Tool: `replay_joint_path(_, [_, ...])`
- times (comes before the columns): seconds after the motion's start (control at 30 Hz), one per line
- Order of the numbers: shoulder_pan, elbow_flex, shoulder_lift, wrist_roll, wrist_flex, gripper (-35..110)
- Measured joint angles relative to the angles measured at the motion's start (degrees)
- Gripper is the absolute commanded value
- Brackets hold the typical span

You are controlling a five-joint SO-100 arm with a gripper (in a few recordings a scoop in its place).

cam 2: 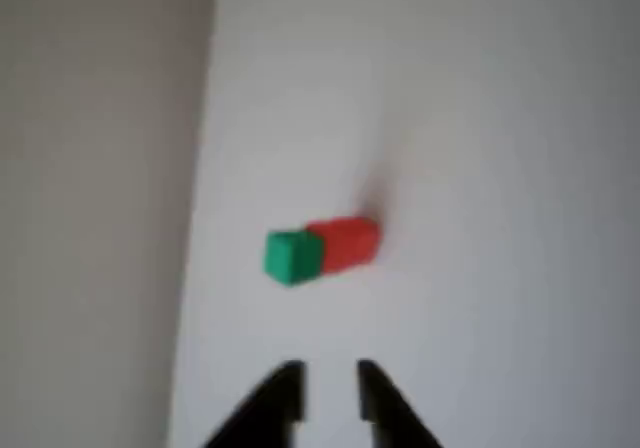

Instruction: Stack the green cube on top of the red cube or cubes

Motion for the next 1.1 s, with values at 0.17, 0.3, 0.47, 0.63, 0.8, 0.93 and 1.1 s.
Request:
replay_joint_path(0.17, [1.32,10.20,7.03,1.14,-2.81,-2])
replay_joint_path(0.3, [2.55,16.61,8.26,2.11,-4.75,-2])
replay_joint_path(0.47, [2.90,22.94,9.23,2.99,-6.50,-2])
replay_joint_path(0.63, [2.90,27.69,8.88,2.99,-7.38,-2])
replay_joint_path(0.8, [2.90,29.44,9.05,3.78,-7.38,-2])
replay_joint_path(0.93, [3.08,32.96,9.32,4.39,-8.00,-2])
replay_joint_path(1.1, [3.52,34.63,9.40,4.39,-8.61,-2])
